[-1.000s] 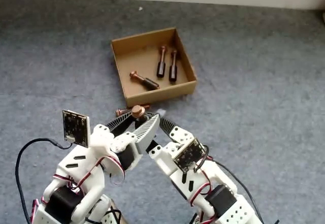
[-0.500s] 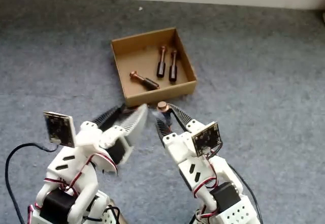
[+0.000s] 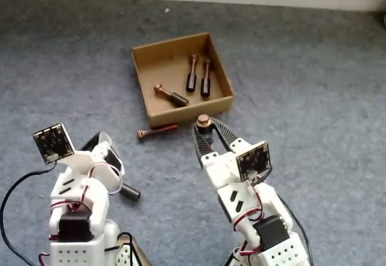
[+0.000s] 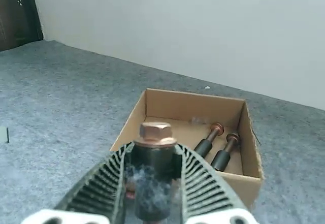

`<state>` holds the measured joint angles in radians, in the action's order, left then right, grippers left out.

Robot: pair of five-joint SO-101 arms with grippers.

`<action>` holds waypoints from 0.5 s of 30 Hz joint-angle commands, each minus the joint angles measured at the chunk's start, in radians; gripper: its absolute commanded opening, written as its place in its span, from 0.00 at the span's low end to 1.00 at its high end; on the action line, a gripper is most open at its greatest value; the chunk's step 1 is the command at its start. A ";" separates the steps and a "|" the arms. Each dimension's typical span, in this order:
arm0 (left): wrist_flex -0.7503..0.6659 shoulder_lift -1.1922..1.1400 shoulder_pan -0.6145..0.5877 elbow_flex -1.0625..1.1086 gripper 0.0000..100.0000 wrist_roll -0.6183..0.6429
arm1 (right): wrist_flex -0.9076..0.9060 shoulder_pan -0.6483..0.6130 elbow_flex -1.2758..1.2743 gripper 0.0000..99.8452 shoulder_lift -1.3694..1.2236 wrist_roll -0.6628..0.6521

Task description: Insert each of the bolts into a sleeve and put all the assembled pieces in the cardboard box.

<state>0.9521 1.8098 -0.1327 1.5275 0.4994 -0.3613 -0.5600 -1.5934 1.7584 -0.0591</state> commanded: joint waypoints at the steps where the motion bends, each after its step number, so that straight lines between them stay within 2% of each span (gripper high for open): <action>1: -0.130 0.008 -0.067 0.082 0.02 -0.005 | 0.097 0.013 0.150 0.00 -0.162 0.009; 6: -0.258 0.008 -0.116 0.166 0.02 -0.005 | 0.223 0.015 0.351 0.00 -0.561 0.009; 15: -0.265 0.008 -0.151 0.168 0.02 -0.003 | 0.575 0.018 0.650 0.00 -1.185 0.003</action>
<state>0.7096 1.8098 -0.2754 1.6763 0.5010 0.0790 -0.5600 -1.0748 0.7227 -0.0575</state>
